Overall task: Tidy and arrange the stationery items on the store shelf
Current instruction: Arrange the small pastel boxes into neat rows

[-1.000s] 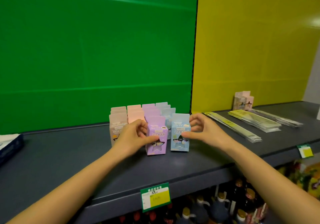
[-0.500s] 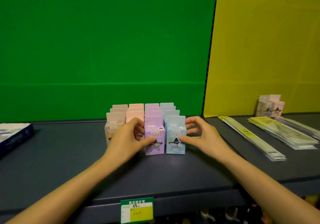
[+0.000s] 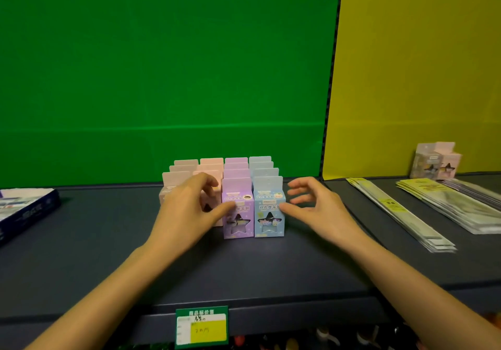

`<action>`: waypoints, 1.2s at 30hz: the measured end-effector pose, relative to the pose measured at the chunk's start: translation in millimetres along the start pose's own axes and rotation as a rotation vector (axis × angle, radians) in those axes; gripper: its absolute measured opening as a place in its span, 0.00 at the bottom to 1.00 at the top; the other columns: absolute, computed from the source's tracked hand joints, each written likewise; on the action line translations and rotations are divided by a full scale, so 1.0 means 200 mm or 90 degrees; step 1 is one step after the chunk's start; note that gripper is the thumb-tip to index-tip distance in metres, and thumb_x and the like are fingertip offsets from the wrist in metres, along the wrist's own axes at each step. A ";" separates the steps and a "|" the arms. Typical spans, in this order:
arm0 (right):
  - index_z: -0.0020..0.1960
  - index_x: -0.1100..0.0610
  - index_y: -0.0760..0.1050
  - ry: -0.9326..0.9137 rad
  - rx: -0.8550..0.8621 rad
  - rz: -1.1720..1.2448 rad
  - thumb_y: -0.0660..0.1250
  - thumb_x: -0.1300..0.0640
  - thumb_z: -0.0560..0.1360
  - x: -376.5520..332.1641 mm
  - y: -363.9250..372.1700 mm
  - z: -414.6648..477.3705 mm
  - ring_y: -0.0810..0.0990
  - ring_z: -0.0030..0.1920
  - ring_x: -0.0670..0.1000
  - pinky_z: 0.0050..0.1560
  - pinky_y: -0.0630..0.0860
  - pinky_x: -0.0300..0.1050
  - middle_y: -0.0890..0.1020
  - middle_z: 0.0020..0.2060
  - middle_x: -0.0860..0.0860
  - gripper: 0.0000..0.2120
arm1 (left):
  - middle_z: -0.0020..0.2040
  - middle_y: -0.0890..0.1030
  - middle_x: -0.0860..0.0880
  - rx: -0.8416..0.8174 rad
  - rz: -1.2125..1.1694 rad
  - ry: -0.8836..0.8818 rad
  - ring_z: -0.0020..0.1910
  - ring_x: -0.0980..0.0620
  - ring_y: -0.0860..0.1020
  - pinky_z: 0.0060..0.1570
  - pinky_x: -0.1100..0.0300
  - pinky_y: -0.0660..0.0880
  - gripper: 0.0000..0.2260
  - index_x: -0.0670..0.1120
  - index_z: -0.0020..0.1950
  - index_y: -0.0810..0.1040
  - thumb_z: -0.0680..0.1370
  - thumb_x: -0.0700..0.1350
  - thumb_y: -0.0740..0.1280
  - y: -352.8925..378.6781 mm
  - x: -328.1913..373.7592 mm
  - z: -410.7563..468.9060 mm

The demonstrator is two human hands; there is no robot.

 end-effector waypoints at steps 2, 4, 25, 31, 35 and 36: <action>0.53 0.53 0.74 -0.015 0.017 -0.019 0.70 0.55 0.71 -0.01 -0.04 -0.01 0.78 0.45 0.44 0.41 0.73 0.27 0.78 0.45 0.44 0.12 | 0.37 0.76 0.56 0.028 0.023 0.058 0.32 0.61 0.73 0.32 0.65 0.67 0.12 0.50 0.45 0.75 0.70 0.57 0.67 -0.04 0.05 -0.01; 0.50 0.54 0.75 -0.030 0.031 -0.033 0.68 0.57 0.73 0.00 -0.09 -0.01 0.78 0.44 0.45 0.42 0.71 0.26 0.80 0.43 0.47 0.06 | 0.36 0.75 0.57 0.021 0.025 0.117 0.33 0.63 0.71 0.32 0.68 0.66 0.11 0.51 0.43 0.75 0.71 0.57 0.60 -0.05 0.12 -0.02; 0.43 0.53 0.78 0.028 0.115 -0.219 0.68 0.61 0.73 0.59 -1.43 -0.28 0.77 0.40 0.44 0.40 0.70 0.26 0.80 0.37 0.45 0.04 | 0.37 0.80 0.58 -0.207 -0.101 0.200 0.36 0.58 0.77 0.38 0.50 0.77 0.17 0.55 0.43 0.76 0.69 0.64 0.55 0.86 1.13 0.13; 0.46 0.53 0.79 0.057 0.096 -0.269 0.67 0.60 0.72 0.83 -1.85 -0.23 0.79 0.42 0.48 0.47 0.74 0.41 0.81 0.40 0.48 0.04 | 0.43 0.80 0.55 -0.200 -0.099 0.142 0.38 0.54 0.78 0.42 0.49 0.78 0.10 0.50 0.49 0.76 0.74 0.54 0.65 1.14 1.44 0.27; 0.48 0.54 0.78 0.063 0.086 -0.278 0.67 0.60 0.73 0.94 -2.00 -0.14 0.79 0.45 0.50 0.50 0.75 0.45 0.80 0.41 0.48 0.05 | 0.46 0.80 0.51 -0.201 -0.078 0.096 0.43 0.50 0.78 0.45 0.49 0.77 0.11 0.46 0.53 0.76 0.75 0.50 0.66 1.27 1.54 0.39; 0.48 0.54 0.77 0.067 0.080 -0.274 0.67 0.60 0.73 0.98 -2.03 -0.10 0.78 0.45 0.50 0.50 0.75 0.45 0.80 0.42 0.48 0.05 | 0.47 0.80 0.51 -0.202 -0.072 0.083 0.44 0.49 0.78 0.46 0.50 0.77 0.13 0.45 0.55 0.75 0.74 0.50 0.67 1.31 1.56 0.42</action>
Point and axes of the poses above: each hand's wrist, its own z-axis towards the middle knuckle, its own y-axis out of the palm, x = y × z, the point moved 7 cm from there along z, towards the middle knuckle
